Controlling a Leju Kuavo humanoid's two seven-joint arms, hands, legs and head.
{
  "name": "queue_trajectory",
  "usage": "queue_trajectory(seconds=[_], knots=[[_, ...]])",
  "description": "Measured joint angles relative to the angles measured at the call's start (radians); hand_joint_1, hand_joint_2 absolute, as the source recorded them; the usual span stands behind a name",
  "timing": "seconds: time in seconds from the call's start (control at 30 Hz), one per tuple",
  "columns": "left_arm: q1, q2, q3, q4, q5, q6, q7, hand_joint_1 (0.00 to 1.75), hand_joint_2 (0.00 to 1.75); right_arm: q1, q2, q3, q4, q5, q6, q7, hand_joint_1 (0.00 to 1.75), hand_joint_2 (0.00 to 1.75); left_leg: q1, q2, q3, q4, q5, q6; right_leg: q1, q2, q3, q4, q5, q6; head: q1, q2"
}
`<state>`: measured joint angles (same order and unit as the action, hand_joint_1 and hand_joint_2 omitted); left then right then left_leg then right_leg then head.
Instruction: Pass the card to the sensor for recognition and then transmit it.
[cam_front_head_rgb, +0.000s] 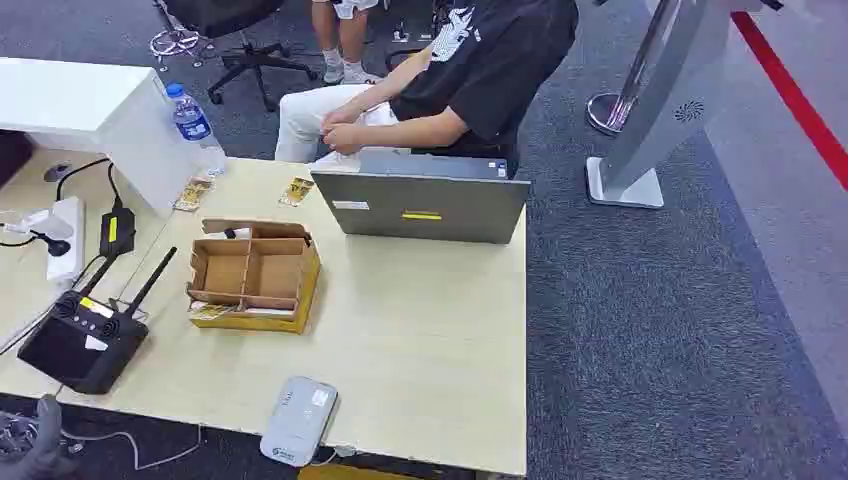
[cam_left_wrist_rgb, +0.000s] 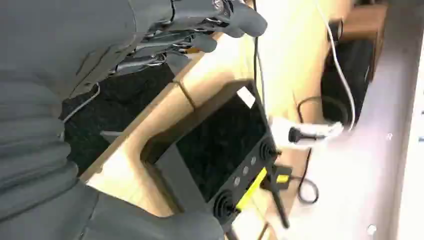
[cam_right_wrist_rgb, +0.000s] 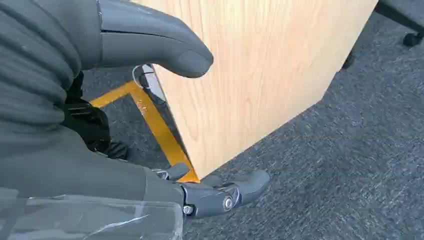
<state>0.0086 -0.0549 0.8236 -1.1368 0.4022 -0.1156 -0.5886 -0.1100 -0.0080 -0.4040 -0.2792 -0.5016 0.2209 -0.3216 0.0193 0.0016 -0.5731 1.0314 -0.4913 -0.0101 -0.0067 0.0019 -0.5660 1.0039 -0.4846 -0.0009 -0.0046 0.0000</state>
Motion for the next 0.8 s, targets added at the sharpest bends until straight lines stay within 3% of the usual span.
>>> queue_trajectory(seconds=[0.27, 0.8], knots=[[0.007, 0.010, -0.113, -0.106, -0.210, 0.063, 0.046, 0.00, 1.75, 0.000, 0.000, -0.023, 0.000, 0.023, 0.011, -0.012, 0.00, 1.75, 0.000, 0.000, 0.000, 0.000, 0.001, -0.001, 0.000, 0.000, 0.000, 0.000, 0.000, 0.000, 0.001, 0.000], [-0.037, 0.118, -0.421, -0.251, -0.673, 0.173, 0.219, 0.00, 1.75, -0.012, 0.006, -0.066, 0.000, 0.098, 0.034, -0.042, 0.00, 1.75, 0.000, 0.000, 0.000, 0.000, 0.001, 0.000, 0.000, 0.000, 0.000, 0.000, 0.001, -0.001, 0.000, 0.000]])
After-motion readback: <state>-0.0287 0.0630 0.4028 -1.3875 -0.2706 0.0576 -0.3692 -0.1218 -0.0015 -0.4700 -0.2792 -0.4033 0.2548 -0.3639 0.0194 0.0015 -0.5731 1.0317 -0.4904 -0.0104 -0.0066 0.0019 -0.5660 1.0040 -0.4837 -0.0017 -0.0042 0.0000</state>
